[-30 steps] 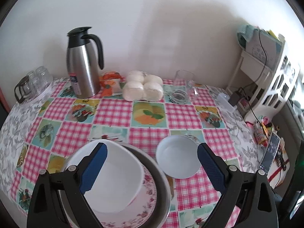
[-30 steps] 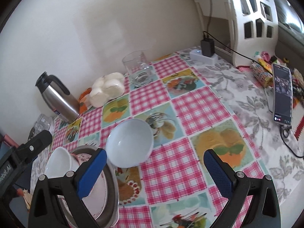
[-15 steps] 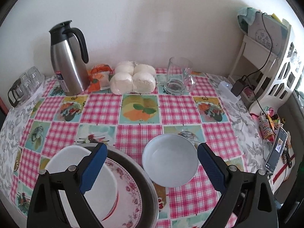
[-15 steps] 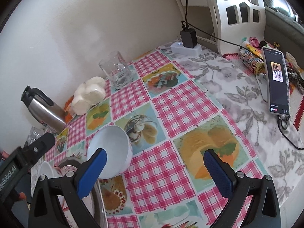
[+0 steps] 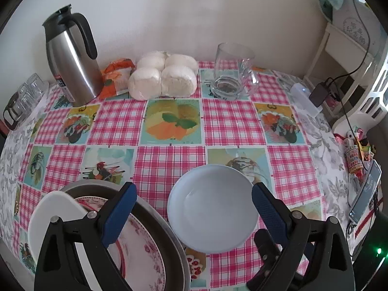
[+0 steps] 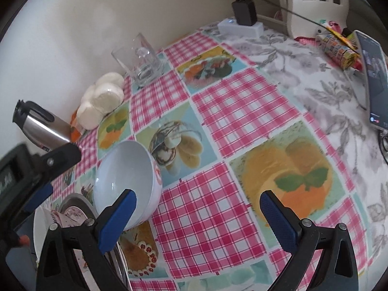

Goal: Organize plates and bowls
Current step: 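Move the right gripper to the rim of the light blue bowl, then close the right gripper on the light blue bowl's rim, then lift the light blue bowl and carry it over the basin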

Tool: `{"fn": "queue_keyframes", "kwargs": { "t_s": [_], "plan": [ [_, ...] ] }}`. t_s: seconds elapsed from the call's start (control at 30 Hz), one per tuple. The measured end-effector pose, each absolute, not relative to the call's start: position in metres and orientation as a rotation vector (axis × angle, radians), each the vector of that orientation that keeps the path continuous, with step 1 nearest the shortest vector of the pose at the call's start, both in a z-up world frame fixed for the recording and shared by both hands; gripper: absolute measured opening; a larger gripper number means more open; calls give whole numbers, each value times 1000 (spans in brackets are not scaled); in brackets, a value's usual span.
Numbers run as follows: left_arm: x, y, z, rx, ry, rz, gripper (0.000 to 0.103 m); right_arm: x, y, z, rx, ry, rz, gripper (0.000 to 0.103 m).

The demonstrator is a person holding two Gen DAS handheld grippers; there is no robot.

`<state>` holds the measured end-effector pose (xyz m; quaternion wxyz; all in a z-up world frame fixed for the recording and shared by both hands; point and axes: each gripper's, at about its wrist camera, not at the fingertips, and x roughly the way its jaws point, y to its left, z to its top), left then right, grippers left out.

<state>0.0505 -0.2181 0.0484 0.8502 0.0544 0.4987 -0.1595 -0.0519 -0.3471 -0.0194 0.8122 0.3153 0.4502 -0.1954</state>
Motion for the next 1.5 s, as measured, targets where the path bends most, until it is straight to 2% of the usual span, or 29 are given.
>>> {"fn": "queue_keyframes", "kwargs": {
  "t_s": [0.5, 0.67, 0.73, 0.8, 1.03, 1.23, 1.5],
  "plan": [
    [76, -229, 18, 170, 1101, -304, 96, -24, -326, -47, 660, 1043, -383, 98],
    [78, -234, 13, 188, 1105, -321, 96, -18, -324, -53, 648, 1060, -402, 88],
    [78, -235, 12, 191, 1110, -326, 96, -18, -324, -53, 651, 1056, -411, 80],
    [79, -235, 10, 188, 1118, -330, 95, -16, -323, -54, 650, 1049, -414, 76],
    [79, -237, 9, 195, 1129, -348, 95, -13, -316, -51, 676, 1019, -356, 49],
    [79, -238, 5, 196, 1143, -362, 95, -10, -319, -47, 659, 991, -372, 30],
    [74, -243, 4, 216, 1142, -387, 93, -20, -334, -48, 689, 974, -390, 25]
  ]
}}
